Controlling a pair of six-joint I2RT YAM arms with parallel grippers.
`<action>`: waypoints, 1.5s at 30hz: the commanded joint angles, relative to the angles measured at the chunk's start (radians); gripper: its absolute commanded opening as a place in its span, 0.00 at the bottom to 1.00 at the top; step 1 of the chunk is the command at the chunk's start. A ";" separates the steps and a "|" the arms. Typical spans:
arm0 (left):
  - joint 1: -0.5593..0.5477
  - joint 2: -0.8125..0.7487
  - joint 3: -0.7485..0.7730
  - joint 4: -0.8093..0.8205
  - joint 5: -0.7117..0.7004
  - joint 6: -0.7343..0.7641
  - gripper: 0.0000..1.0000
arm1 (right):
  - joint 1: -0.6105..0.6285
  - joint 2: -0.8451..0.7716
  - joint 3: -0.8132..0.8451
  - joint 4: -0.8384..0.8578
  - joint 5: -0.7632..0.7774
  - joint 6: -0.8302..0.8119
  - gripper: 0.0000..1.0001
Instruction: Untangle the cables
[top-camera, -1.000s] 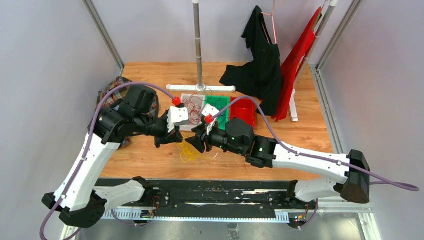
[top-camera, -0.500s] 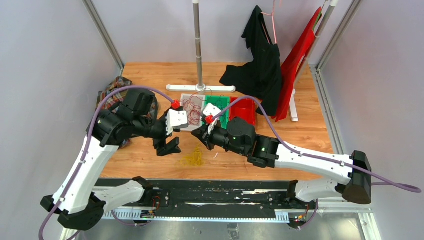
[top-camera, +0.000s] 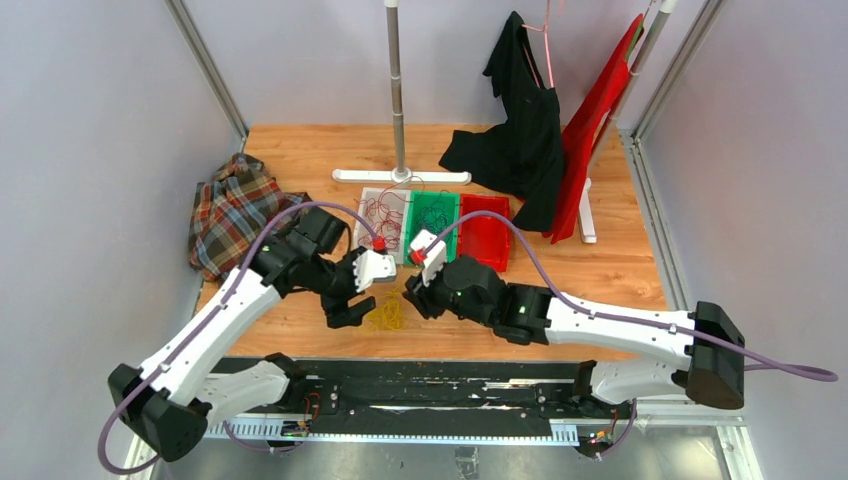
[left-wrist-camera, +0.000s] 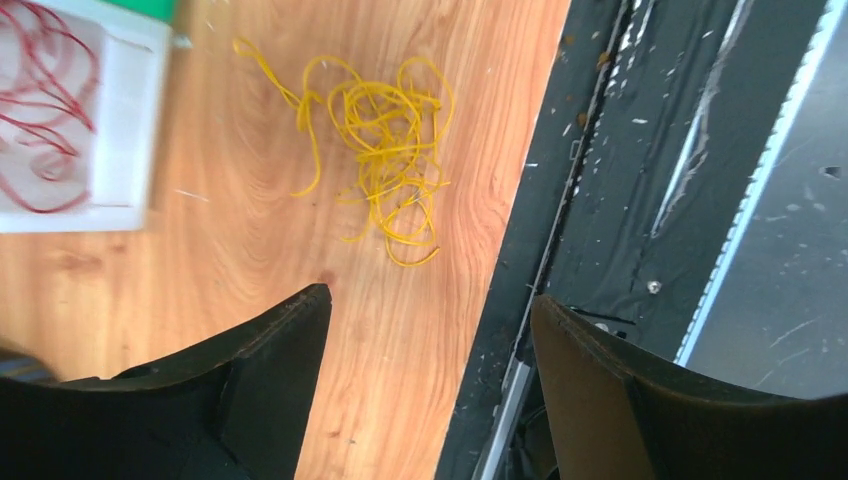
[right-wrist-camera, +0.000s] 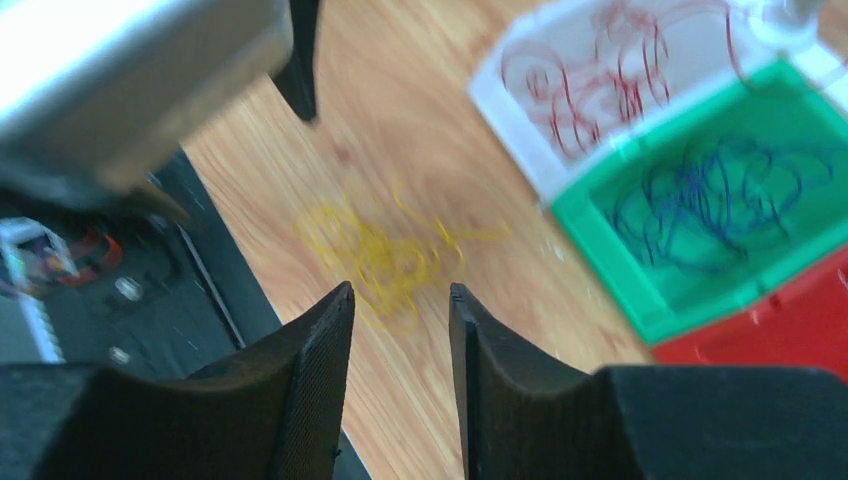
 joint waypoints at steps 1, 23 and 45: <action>0.004 0.041 -0.120 0.211 -0.068 -0.022 0.78 | -0.007 -0.070 -0.139 -0.024 0.140 0.091 0.43; 0.016 0.411 -0.168 0.427 -0.085 -0.166 0.19 | -0.012 -0.190 -0.270 0.017 0.242 0.102 0.50; 0.021 0.067 0.160 0.073 0.088 -0.063 0.01 | -0.042 -0.092 -0.190 0.201 0.100 0.151 0.48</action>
